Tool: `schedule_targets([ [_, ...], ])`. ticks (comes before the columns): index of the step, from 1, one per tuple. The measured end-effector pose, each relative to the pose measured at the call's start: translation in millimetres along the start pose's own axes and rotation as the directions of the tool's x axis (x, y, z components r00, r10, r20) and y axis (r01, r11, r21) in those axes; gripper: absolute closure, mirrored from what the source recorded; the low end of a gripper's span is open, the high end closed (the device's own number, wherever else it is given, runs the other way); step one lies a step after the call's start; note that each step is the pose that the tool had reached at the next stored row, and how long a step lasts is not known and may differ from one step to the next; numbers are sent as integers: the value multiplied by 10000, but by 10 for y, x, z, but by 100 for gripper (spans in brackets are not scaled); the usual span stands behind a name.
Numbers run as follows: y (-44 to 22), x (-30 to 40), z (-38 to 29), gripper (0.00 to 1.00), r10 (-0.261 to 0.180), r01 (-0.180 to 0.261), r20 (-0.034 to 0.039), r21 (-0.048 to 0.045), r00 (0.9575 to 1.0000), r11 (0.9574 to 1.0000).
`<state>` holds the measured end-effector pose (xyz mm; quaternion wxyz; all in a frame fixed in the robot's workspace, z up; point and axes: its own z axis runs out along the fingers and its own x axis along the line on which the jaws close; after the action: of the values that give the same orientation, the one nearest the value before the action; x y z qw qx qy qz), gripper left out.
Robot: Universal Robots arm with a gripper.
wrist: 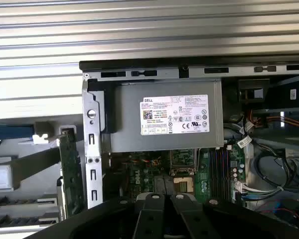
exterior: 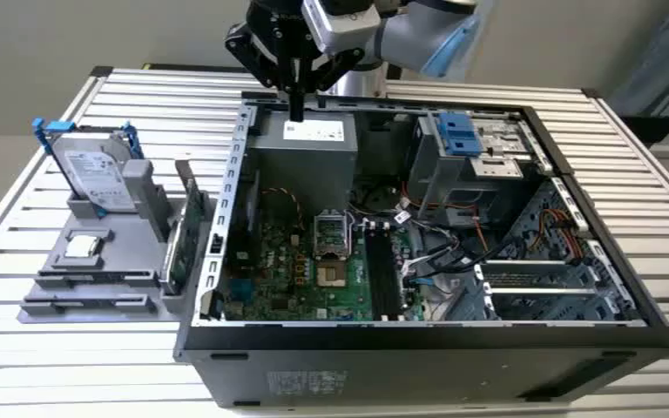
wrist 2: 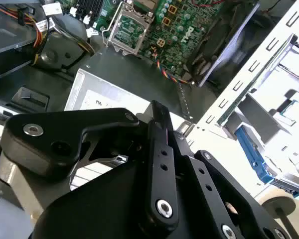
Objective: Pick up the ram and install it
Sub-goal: 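Reach for the ram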
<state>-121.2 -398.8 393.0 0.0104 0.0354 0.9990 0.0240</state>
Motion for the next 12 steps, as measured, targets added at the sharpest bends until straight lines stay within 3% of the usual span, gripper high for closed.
schedule_targets([
  [12, 0, 0, -3, 100, -1, 1, 0, 0, 10000, 10000],
])
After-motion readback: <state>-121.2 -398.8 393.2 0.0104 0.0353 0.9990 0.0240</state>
